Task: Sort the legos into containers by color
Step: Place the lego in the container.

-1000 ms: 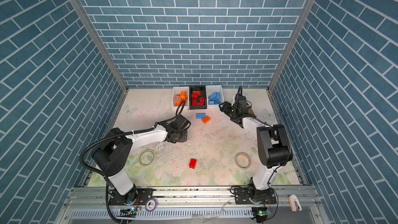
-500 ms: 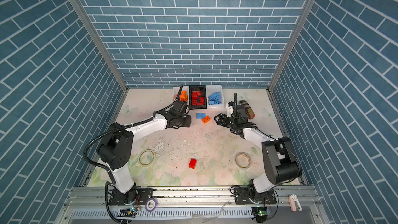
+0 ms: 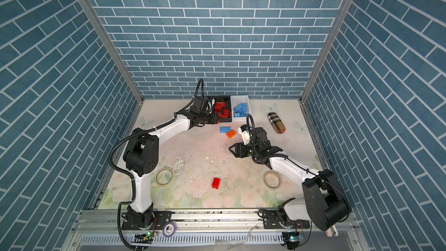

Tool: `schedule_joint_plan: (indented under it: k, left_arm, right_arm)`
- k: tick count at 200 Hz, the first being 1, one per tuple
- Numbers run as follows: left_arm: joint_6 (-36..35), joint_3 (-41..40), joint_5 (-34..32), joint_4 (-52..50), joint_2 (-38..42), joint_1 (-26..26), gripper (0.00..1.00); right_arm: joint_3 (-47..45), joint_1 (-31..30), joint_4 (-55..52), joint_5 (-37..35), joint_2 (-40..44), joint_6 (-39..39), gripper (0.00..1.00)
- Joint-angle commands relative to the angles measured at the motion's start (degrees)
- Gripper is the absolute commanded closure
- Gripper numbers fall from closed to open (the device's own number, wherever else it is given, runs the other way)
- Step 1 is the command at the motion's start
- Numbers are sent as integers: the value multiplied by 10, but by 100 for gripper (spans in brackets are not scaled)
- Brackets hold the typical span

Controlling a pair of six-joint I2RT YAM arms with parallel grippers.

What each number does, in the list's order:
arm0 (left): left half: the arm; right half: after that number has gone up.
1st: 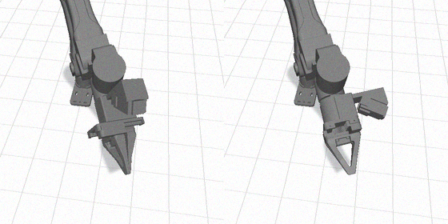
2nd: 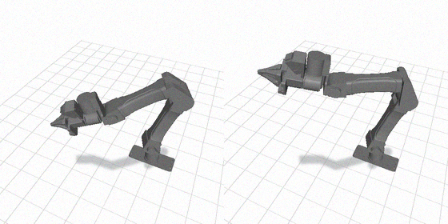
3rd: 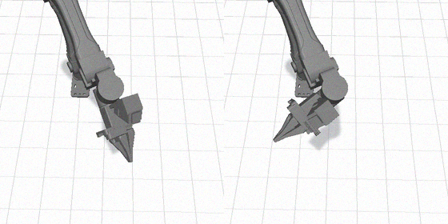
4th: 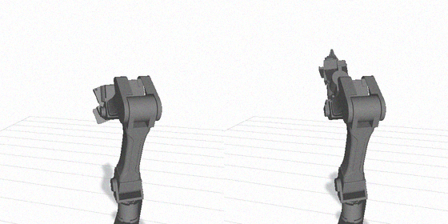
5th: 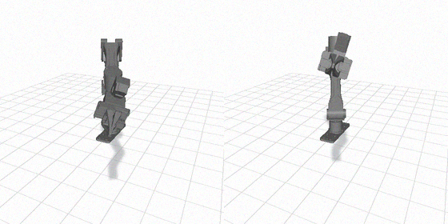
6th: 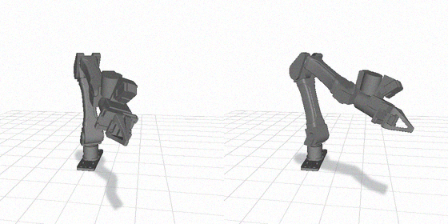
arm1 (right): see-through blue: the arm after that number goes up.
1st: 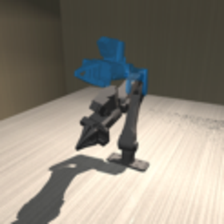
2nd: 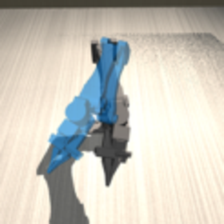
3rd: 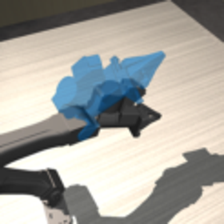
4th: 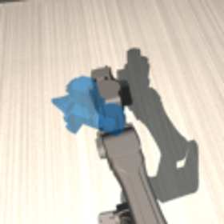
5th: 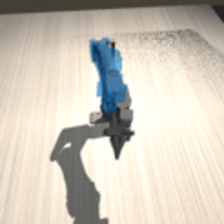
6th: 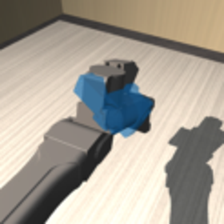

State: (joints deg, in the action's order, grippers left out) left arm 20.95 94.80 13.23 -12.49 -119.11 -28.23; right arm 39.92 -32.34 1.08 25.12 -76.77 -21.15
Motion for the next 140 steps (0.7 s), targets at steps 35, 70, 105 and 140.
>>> schedule_joint_plan:
  k: [35,70,105,140]
  left_arm:
    - [-14,126,37,5,-84,17,67]
    - [-13,198,48,-2,-144,26,67]
    - [-21,280,43,-30,-200,30,66]
    - [-16,349,48,-46,-251,37,64]
  right_arm:
    - [0,-103,-46,-56,0,81,30]
    - [13,-166,-68,-83,-22,121,24]
    - [20,-210,-78,-88,-35,148,19]
    - [21,-244,-81,-83,-39,158,17]
